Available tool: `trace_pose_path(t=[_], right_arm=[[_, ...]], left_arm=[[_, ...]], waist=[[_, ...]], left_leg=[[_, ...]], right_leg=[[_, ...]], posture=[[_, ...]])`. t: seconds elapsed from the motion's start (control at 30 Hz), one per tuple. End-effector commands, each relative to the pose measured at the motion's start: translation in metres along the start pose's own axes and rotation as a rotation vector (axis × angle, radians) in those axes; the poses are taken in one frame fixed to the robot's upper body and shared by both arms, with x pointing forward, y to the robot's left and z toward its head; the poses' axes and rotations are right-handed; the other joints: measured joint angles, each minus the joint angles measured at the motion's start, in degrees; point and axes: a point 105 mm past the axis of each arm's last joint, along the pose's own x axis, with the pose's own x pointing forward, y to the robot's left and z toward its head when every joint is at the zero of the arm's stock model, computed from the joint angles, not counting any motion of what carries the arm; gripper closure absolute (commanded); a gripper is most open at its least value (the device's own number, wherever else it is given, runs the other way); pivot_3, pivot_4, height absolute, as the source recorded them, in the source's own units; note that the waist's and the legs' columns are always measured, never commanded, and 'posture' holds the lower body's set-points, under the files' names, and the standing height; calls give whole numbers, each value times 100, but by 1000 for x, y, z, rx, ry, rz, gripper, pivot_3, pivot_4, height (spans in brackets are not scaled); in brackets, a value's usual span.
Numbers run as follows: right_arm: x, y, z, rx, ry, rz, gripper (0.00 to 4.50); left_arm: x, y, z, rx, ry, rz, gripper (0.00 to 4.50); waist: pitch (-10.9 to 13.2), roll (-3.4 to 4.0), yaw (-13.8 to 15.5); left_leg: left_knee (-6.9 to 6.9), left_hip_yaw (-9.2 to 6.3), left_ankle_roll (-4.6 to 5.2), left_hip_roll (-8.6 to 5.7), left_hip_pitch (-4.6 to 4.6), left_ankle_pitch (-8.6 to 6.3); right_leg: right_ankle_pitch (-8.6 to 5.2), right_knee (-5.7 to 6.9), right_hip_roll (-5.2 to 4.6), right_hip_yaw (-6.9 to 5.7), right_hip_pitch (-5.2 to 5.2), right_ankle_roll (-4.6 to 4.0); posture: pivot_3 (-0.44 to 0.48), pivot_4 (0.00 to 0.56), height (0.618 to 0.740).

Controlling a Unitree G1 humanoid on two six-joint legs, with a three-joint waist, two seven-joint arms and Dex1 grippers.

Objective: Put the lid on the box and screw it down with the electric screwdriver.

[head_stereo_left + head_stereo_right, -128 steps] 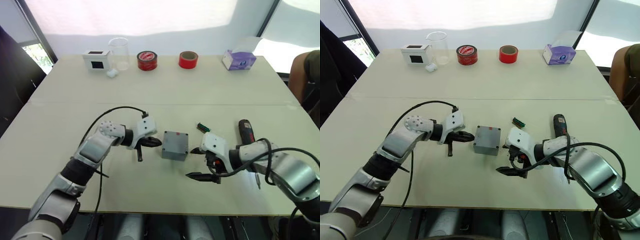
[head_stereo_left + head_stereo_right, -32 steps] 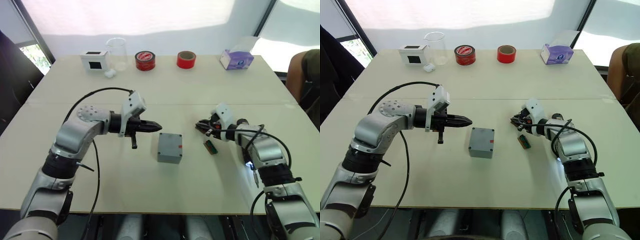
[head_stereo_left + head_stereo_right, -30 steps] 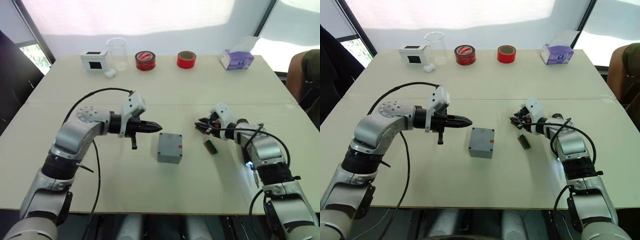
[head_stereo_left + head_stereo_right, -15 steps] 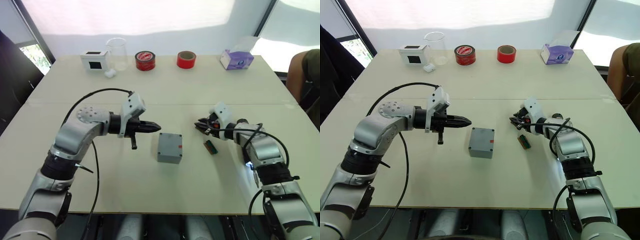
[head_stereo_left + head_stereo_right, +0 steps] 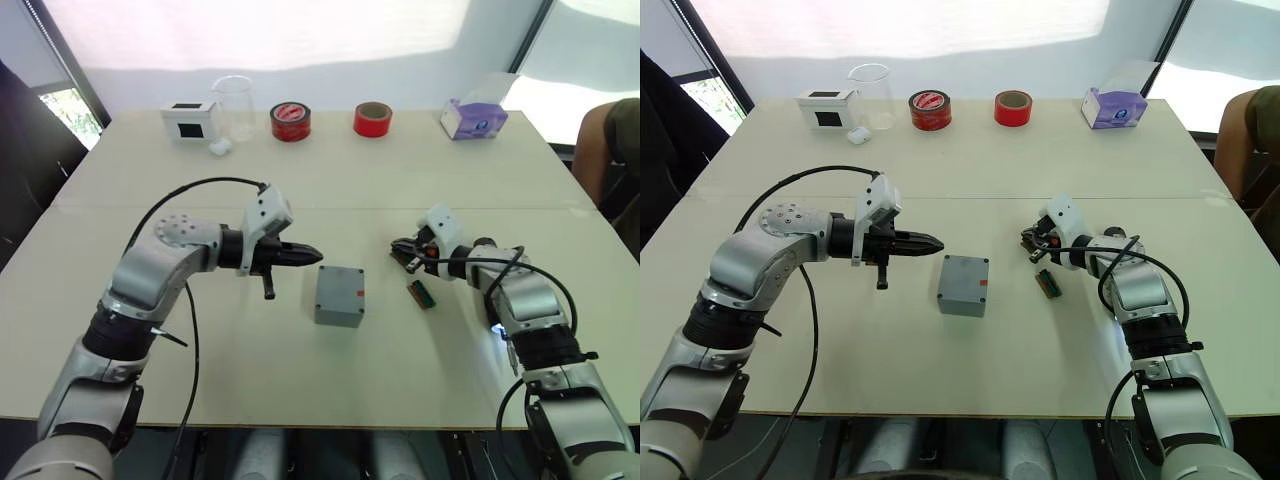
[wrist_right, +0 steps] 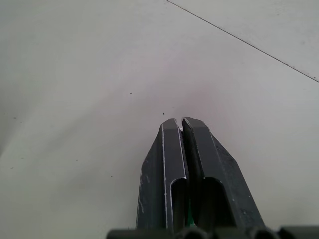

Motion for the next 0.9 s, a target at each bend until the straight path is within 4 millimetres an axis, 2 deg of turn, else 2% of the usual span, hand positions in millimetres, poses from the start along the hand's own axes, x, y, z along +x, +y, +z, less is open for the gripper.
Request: trace_pose_path(t=[0.03, 0.27, 0.43, 0.53, 0.63, 0.77, 0.9], right_arm=[[-6, -4, 24, -6, -97, -4, 4437], [-16, -10, 45, -5, -163, -16, 4437], [-23, -6, 58, -8, -200, -1, 4437], [-31, 7, 71, 1, -245, 50, 4437], [-36, 16, 73, 8, -249, 88, 4437], [-42, 63, 67, -43, -220, 209, 4437], [-43, 84, 59, -23, -199, 257, 4437]], left_arm=[[-1, -1, 8, 41, -21, 4, 4500], [-1, 0, 9, 37, -24, 4, 4500], [-1, 0, 9, 35, -25, 2, 4500], [-3, -1, 9, 28, -27, -7, 4500], [-5, -3, 9, 22, -24, -15, 4500], [-12, -11, -2, 11, 26, -51, 4500], [-13, -12, -7, 6, 42, -54, 4500]], waist=[[0, 0, 1], [0, 0, -3], [0, 0, 4], [1, 1, 4], [1, 1, 9], [1, 1, 8], [1, 1, 11]], left_leg=[[0, 0, 0, 0, 0, 0], [0, 0, 0, 0, 0, 0], [0, 0, 0, 0, 0, 0], [-1, 0, 1, 0, -1, -1], [-1, 0, 6, 0, -1, -3], [-4, -4, 18, 1, 0, -11], [-4, -3, 23, 1, -1, -13]], right_leg=[[0, 0, 0, 0, 0, 0], [0, 0, 0, 0, 0, 0], [0, 0, 0, 0, -1, 0], [0, 0, 0, 1, -2, 0], [0, 0, 0, 1, -1, 0], [-1, 0, 1, 0, -2, -2], [-1, 3, 1, 2, -3, -2]], posture=[[0, 150, 740], [0, 150, 740], [0, 150, 740], [0, 150, 740], [0, 150, 740], [0, 150, 740], [0, 150, 740]])
